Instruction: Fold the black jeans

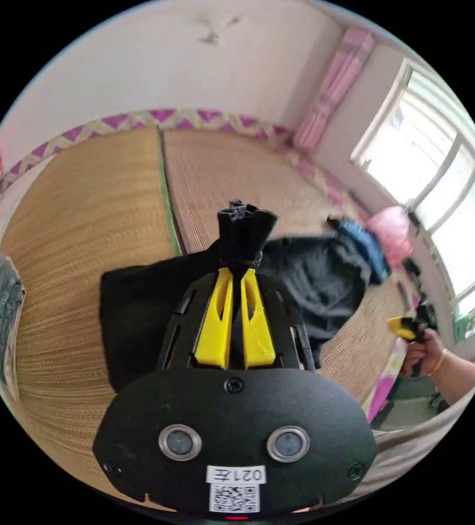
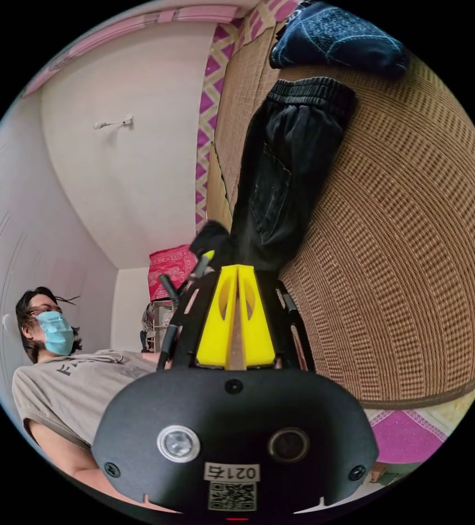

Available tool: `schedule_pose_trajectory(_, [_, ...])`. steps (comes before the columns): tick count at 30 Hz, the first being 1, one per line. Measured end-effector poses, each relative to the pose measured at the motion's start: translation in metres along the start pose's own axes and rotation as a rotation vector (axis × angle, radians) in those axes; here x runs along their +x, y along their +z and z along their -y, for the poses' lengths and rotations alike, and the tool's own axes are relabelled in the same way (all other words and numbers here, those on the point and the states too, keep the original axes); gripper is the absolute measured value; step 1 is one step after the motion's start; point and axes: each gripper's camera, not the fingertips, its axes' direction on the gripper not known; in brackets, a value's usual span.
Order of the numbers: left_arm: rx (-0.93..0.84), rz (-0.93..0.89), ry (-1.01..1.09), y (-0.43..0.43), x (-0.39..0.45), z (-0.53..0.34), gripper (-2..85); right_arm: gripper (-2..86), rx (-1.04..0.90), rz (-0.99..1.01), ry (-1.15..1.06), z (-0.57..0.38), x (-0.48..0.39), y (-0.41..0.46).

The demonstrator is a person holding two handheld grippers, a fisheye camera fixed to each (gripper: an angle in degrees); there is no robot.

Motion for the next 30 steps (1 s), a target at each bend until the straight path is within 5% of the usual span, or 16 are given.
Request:
schedule_pose_trajectory(2, [-0.177, -0.019, 0.04, 0.06, 0.011, -0.001, 1.2, -0.6, 0.019, 0.016, 0.015, -0.013, 0.002, -0.012])
schedule_pose_trajectory(8, [-0.003, -0.256, 0.106, 0.032, 0.017, 0.026, 11.1, -0.2, 0.025, -0.002, 0.003, -0.03, 0.001, -0.033])
schedule_pose_trajectory(11, [-0.19, -0.371, 0.148, 0.069, 0.015, 0.035, 10.9, 1.1, 0.053, -0.074, 0.012, -0.026, 0.002, -0.036])
schedule_pose_trajectory(15, [-0.023, -0.584, 0.007, 0.042, -0.036, 0.046, 8.0, 9.9, 0.215, -0.165, 0.059, -0.01, -0.003, -0.046])
schedule_pose_trajectory(19, [0.045, -0.597, 0.021, -0.004, -0.066, 0.044, 6.8, 15.5, 0.317, -0.17, 0.159, 0.019, 0.003, -0.046])
schedule_pose_trajectory(24, [0.052, -0.556, 0.013, -0.054, -0.101, 0.009, 5.2, 10.7, 0.417, -0.205, 0.283, 0.037, 0.007, -0.041])
schedule_pose_trajectory(30, [0.091, -0.522, -0.137, -0.108, -0.157, -0.058, 2.6, 13.7, 0.459, 0.011, 0.223, 0.026, -0.003, -0.042])
